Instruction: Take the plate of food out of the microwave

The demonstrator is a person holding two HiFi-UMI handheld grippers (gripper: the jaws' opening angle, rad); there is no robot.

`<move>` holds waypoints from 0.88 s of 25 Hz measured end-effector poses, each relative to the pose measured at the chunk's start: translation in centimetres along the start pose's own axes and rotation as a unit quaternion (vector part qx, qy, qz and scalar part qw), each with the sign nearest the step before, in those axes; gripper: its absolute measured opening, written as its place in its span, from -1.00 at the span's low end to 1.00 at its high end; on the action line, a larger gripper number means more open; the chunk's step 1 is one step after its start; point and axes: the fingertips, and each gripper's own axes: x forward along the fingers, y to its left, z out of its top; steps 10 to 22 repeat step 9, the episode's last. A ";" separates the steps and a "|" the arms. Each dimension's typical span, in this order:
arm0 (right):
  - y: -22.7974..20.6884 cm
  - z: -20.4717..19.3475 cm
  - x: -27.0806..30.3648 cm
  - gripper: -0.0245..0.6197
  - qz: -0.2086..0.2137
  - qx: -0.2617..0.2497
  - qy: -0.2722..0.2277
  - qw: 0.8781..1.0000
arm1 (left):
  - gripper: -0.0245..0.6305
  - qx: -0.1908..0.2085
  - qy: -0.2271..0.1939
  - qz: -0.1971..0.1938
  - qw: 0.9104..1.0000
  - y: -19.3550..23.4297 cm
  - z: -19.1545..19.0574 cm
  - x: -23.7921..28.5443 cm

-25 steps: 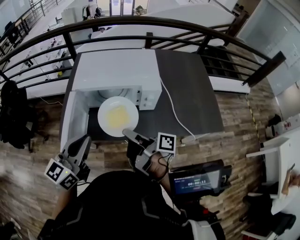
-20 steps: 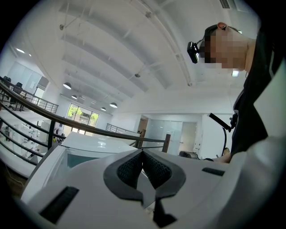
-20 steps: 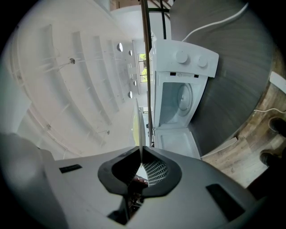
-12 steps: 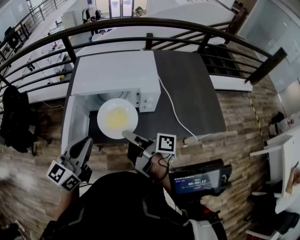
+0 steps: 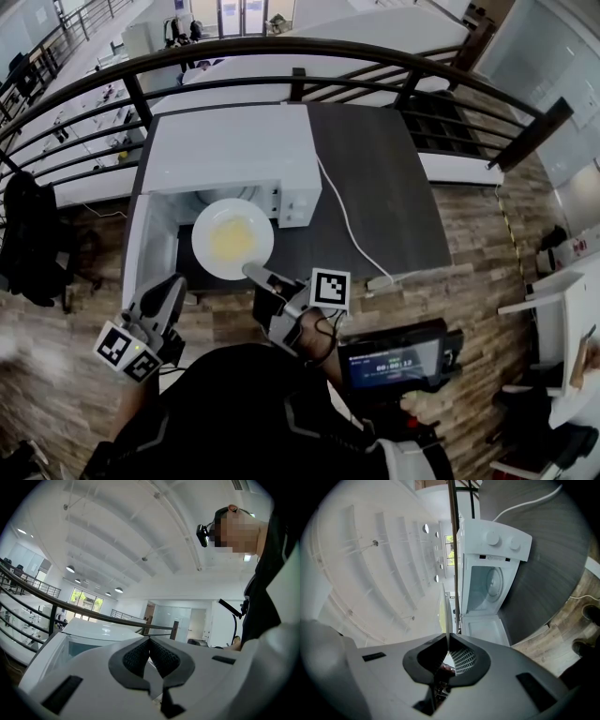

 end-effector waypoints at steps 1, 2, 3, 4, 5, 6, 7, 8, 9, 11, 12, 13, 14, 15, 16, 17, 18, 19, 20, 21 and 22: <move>-0.1 0.0 -0.1 -0.88 -0.001 -0.001 -0.001 1.000 | -0.92 0.001 -0.001 0.001 1.000 0.0 0.0 -0.1; -0.1 -0.1 -0.1 -0.88 -0.002 -0.001 -0.003 1.000 | -0.92 0.002 -0.002 0.003 1.000 0.1 0.1 -0.2; 0.0 -0.1 -0.1 -0.88 -0.002 0.001 -0.005 1.000 | -0.92 0.002 -0.004 0.005 1.000 0.2 0.3 -0.3; 0.1 -0.1 0.1 -0.88 0.001 0.003 -0.006 1.000 | -0.92 0.002 -0.006 0.009 1.000 0.5 0.5 -0.4; 0.3 0.0 0.3 -0.88 0.003 0.004 -0.005 1.000 | -0.92 0.002 -0.008 0.012 1.000 0.8 0.7 -0.3; 0.5 0.1 0.6 -0.88 0.006 0.003 -0.003 1.000 | -0.92 0.002 -0.009 0.013 1.000 1.1 0.9 -0.2; 0.7 0.3 0.9 -0.88 0.007 0.000 -0.001 1.000 | -0.92 0.003 -0.010 0.014 1.000 1.3 1.1 -0.1; 0.8 0.4 1.1 -0.88 0.009 -0.002 0.002 1.000 | -0.92 0.004 -0.010 0.014 1.000 1.5 1.2 0.0; 1.0 0.5 1.4 -0.88 0.010 -0.004 0.004 1.000 | -0.92 0.004 -0.011 0.013 1.000 1.7 1.3 0.2; 1.0 0.5 1.4 -0.88 0.010 -0.004 0.004 1.000 | -0.92 0.004 -0.011 0.013 1.000 1.7 1.3 0.2; 1.0 0.5 1.4 -0.88 0.010 -0.004 0.004 1.000 | -0.92 0.004 -0.011 0.013 1.000 1.7 1.3 0.2; 1.0 0.5 1.4 -0.88 0.010 -0.004 0.004 1.000 | -0.92 0.004 -0.011 0.013 1.000 1.7 1.3 0.2; 1.0 0.5 1.4 -0.88 0.010 -0.004 0.004 1.000 | -0.92 0.004 -0.011 0.013 1.000 1.7 1.3 0.2; 1.0 0.5 1.4 -0.88 0.010 -0.004 0.004 1.000 | -0.92 0.004 -0.011 0.013 1.000 1.7 1.3 0.2; 1.0 0.5 1.4 -0.88 0.010 -0.004 0.004 1.000 | -0.92 0.004 -0.011 0.013 1.000 1.7 1.3 0.2; 1.0 0.5 1.4 -0.88 0.010 -0.004 0.004 1.000 | -0.92 0.004 -0.011 0.013 1.000 1.7 1.3 0.2; 1.0 0.5 1.4 -0.88 0.010 -0.004 0.004 1.000 | -0.92 0.004 -0.011 0.013 1.000 1.7 1.3 0.2; 1.0 0.5 1.4 -0.88 0.010 -0.004 0.004 1.000 | -0.92 0.004 -0.011 0.013 1.000 1.7 1.3 0.2; 1.0 0.5 1.4 -0.88 0.010 -0.004 0.004 1.000 | -0.92 0.004 -0.011 0.013 1.000 1.7 1.3 0.2; 1.0 0.5 1.4 -0.88 0.010 -0.004 0.004 1.000 | -0.92 0.004 -0.011 0.013 1.000 1.7 1.3 0.2; 1.0 0.5 1.4 -0.88 0.010 -0.004 0.004 1.000 | -0.92 0.004 -0.011 0.013 1.000 1.7 1.3 0.2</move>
